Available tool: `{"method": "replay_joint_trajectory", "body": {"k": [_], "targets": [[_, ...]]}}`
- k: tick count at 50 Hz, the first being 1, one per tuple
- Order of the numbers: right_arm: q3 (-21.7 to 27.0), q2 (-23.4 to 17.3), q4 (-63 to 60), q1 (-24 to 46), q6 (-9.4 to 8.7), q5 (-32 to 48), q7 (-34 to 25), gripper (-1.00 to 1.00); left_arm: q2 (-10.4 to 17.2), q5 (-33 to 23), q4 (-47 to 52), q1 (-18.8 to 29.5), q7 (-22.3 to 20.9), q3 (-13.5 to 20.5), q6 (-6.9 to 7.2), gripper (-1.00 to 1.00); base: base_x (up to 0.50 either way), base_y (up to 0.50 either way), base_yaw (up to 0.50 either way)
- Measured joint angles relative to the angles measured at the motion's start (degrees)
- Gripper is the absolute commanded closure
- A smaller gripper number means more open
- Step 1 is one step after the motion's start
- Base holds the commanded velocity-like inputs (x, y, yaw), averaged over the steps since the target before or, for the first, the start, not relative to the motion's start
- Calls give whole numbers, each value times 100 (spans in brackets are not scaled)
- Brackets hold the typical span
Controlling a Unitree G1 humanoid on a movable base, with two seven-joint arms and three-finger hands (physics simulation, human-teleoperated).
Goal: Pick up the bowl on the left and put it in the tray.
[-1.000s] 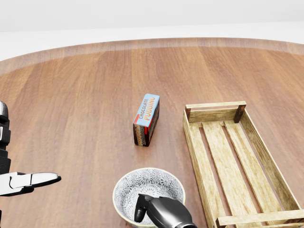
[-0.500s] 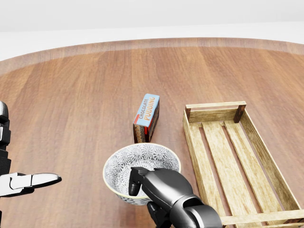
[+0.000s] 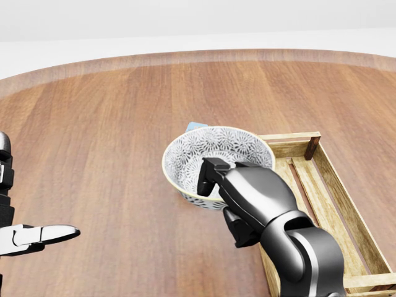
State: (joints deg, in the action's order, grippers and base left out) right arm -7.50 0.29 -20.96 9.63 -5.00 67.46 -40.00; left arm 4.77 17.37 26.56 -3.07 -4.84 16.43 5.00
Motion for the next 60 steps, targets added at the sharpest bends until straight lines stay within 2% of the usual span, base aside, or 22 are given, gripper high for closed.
{"method": "replay_joint_trajectory", "body": {"k": [9, 31, 60], "targets": [[388, -223, -145, 227, 0, -282, 0, 100, -1, -9, -38, 4, 2, -11, 0, -100, 0, 0, 0], [1021, -915, 449, 648, 0, -1331, 36, 100, -3, -8, -25, -2, 6, -17, 0, -100, 0, 0, 0], [1534, -1562, 1537, 900, 0, -2242, 974, 100, -18, -34, -20, -23, 6, -37, 0, -100, 0, 0, 0]]}}
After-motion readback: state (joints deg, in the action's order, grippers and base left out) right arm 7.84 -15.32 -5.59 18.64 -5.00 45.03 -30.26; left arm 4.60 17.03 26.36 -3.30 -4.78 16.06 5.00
